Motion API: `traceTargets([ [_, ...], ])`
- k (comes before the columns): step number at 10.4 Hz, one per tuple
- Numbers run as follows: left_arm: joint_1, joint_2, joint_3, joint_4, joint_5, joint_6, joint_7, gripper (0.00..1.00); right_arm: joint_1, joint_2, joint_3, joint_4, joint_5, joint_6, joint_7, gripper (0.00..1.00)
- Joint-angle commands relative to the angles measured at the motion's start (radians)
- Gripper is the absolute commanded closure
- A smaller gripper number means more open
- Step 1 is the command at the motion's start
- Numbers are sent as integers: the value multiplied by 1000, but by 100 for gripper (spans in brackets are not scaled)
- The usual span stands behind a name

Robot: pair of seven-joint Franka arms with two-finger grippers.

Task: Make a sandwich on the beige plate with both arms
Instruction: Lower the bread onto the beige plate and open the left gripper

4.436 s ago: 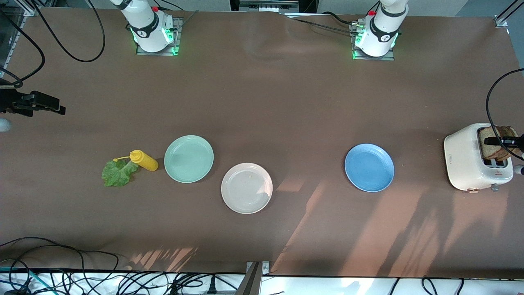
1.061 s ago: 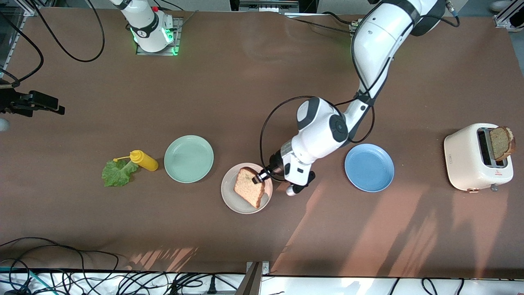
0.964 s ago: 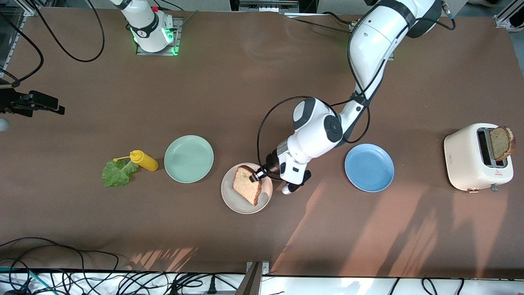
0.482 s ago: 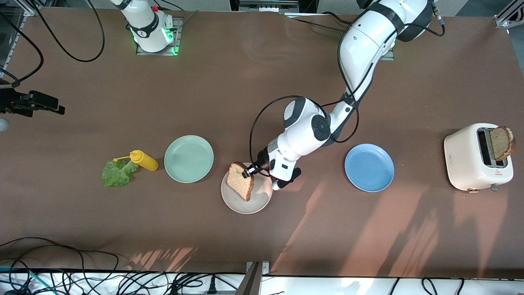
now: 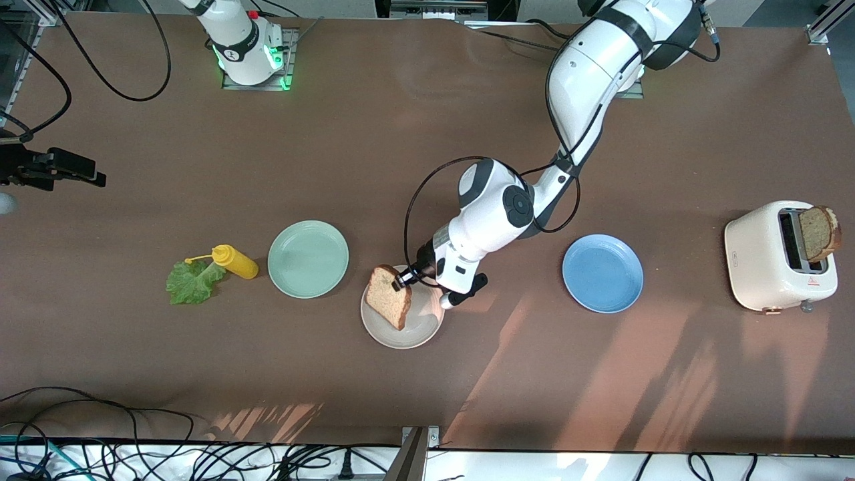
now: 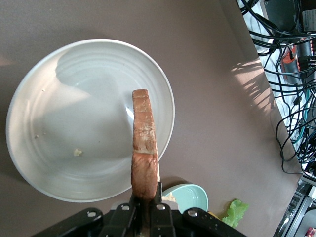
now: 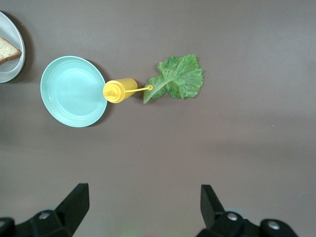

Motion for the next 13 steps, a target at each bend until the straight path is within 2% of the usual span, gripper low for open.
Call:
traceTargets([
  [1,-19,33,16,43,-34,8,61,100,-5,7,4,21,18,-11,-12,0],
  [3,-17,35,16,41,-34,8,69,100,-7,7,3,22,18,-11,-12,0],
  [4,-16,35,16,37,-34,8,70,96,-5,7,3,22,18,-11,-12,0],
  [5,-13,35,16,32,-35,8,69,78,-5,7,4,22,18,-11,-12,0],
  [8,12,20,16,27,-29,1,58,34,-5,7,4,22,18,-9,-12,0],
  [10,35,16,16,21,-28,-20,60,28,-5,7,3,22,18,-11,-12,0],
  [13,91,6,19,21,-5,-225,66,21,-4,7,4,22,18,-11,-12,0],
])
